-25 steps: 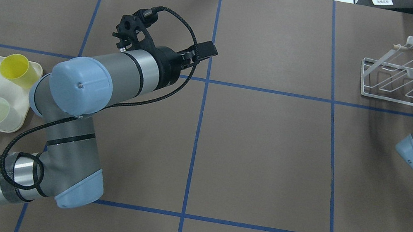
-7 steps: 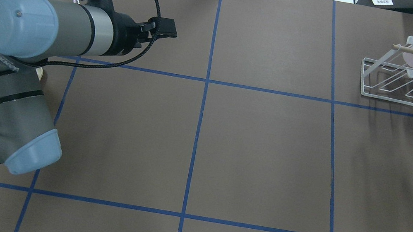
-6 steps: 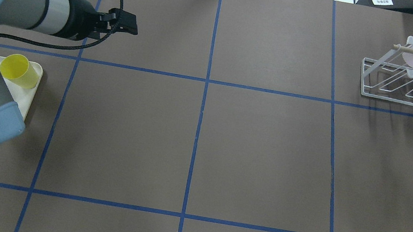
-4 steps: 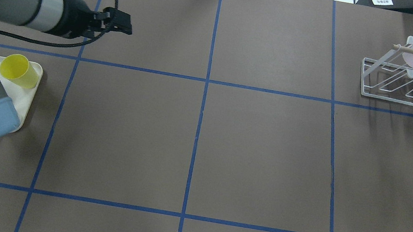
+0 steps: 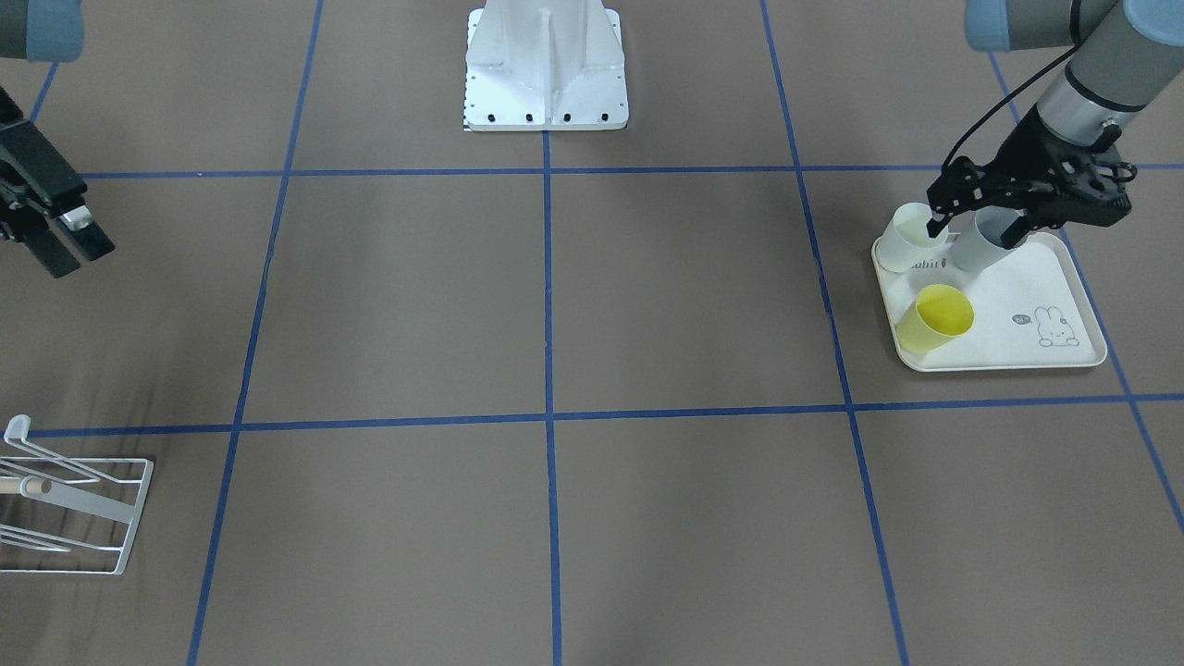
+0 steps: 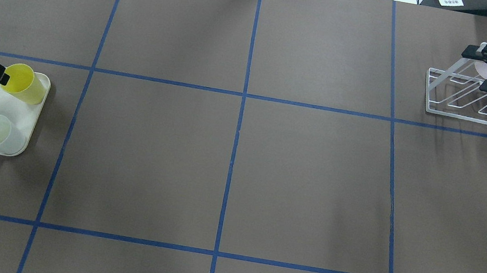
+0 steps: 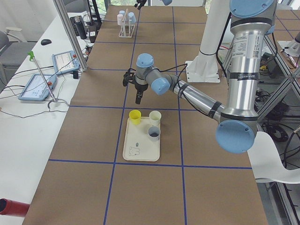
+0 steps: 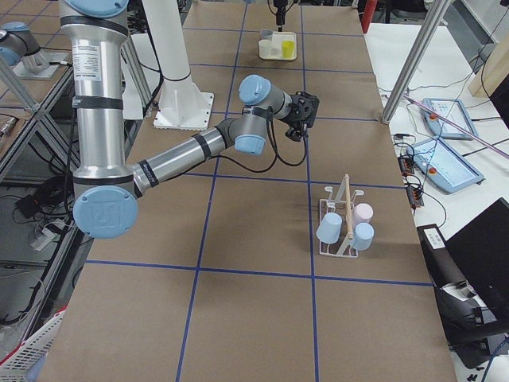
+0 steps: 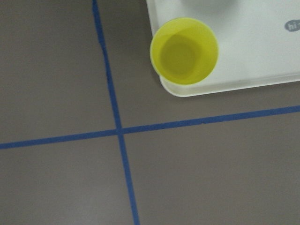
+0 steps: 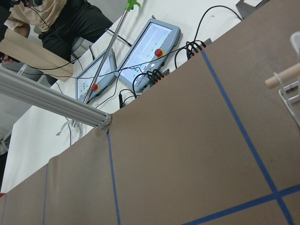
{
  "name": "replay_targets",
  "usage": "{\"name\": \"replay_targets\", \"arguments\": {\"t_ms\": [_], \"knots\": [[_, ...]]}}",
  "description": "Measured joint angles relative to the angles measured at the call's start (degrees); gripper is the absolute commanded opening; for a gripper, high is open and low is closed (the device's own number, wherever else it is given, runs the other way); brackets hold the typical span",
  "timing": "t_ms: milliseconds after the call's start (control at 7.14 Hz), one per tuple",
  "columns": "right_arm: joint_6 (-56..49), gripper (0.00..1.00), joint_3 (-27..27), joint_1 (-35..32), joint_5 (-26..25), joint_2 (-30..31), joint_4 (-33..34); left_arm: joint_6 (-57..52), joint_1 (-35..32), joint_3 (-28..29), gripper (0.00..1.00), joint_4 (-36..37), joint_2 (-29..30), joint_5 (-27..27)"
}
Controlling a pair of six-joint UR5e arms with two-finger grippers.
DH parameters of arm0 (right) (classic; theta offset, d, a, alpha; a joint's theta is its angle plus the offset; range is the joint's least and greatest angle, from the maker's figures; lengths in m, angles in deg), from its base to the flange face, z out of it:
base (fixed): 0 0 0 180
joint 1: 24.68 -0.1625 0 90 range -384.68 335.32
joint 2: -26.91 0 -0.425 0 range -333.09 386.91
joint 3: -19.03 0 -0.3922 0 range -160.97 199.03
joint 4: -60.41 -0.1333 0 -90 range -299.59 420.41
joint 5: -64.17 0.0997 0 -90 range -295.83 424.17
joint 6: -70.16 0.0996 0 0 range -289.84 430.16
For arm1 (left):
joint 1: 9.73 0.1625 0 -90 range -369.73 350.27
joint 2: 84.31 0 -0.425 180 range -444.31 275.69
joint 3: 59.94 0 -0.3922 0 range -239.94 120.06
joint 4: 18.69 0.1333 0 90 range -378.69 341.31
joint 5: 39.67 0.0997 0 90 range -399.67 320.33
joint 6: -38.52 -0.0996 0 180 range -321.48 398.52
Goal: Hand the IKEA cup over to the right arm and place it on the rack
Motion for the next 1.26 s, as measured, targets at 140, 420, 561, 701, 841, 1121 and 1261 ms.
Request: {"name": "replay_targets", "arguments": {"t_ms": [140,420,561,701,841,1121,1261], "knots": [[2.75,1.0,-0.01,1.8,-0.57,-1.61,0.01,-5.36,-1.47,1.31,1.0,0.72,-2.29,-1.37],[5.27,1.0,0.02,5.72,-4.02,-3.59,0.03,-14.83,-4.28,5.31,1.0,1.17,-4.83,-2.27],[5.86,1.0,0.11,7.32,-5.66,-4.29,0.03,-16.95,-4.92,7.55,1.0,0.96,-5.18,-2.37],[6.1,1.0,0.17,8.23,-6.54,-4.67,0.04,-17.52,-5.04,9.69,1.0,0.69,-5.08,-2.4],[6.16,1.0,0.23,8.6,-6.89,-4.84,0.04,-17.44,-5.02,11.18,1.0,0.56,-4.83,-2.41],[6.16,1.0,0.53,8.75,-6.97,-4.92,-0.02,-17.26,-4.98,11.93,1.0,0.53,-4.69,-2.78],[6.12,1.0,0.64,8.77,-6.93,-4.93,-0.04,-17.24,-4.98,11.93,1.0,0.53,-4.77,-3.53]]}}
